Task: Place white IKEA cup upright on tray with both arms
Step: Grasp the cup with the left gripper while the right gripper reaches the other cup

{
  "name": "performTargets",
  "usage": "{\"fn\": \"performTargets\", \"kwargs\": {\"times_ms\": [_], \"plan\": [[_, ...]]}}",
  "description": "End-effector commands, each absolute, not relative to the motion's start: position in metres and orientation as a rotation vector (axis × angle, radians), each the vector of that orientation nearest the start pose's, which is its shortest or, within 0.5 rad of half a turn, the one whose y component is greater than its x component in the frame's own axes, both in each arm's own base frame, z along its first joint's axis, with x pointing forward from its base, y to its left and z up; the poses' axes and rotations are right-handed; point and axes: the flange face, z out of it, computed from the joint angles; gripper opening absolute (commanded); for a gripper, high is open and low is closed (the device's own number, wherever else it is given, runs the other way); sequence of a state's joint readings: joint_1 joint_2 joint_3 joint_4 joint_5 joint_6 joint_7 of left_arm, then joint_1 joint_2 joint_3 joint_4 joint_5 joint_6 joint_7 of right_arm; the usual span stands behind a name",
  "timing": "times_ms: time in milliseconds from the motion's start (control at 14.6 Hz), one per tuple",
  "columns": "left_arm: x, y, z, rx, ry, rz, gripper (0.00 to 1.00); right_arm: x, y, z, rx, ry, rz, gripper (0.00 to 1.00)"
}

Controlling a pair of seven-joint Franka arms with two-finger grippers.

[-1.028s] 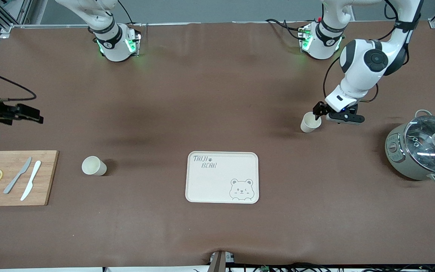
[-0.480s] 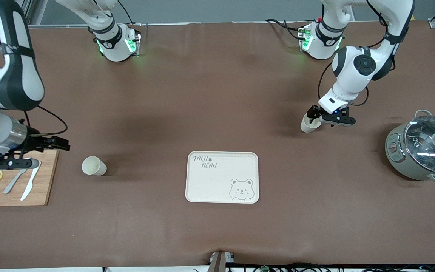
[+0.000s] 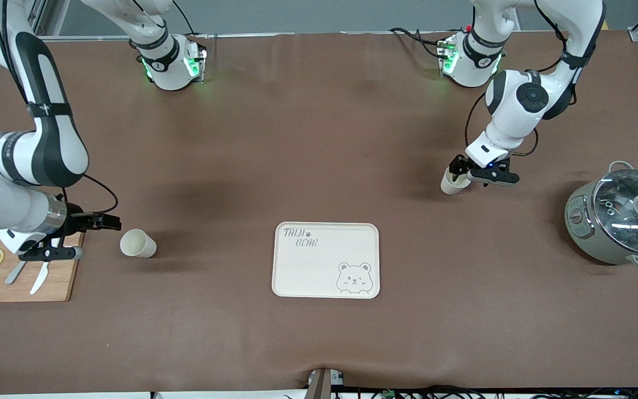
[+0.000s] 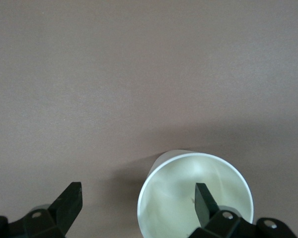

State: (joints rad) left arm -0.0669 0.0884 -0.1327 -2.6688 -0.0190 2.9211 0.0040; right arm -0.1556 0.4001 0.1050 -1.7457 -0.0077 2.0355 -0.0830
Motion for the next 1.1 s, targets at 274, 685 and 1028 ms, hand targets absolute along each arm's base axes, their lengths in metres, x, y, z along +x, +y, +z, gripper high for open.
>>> {"fn": "performTargets", "kwargs": {"times_ms": [274,685,1028], "plan": [[0.422,-0.087,0.217,-3.153,0.306,-0.255,0.01,0.649,-0.060,0.307,-3.097,-0.142,0.125,1.00],[0.423,-0.087,0.217,-3.153,0.306,-0.258,0.00,0.655,-0.067,0.273,-3.089,-0.152,0.100,1.00],[0.437,-0.093,0.228,-3.158,0.280,-0.308,0.00,0.660,-0.051,0.256,-3.081,-0.171,0.075,1.00]]}}
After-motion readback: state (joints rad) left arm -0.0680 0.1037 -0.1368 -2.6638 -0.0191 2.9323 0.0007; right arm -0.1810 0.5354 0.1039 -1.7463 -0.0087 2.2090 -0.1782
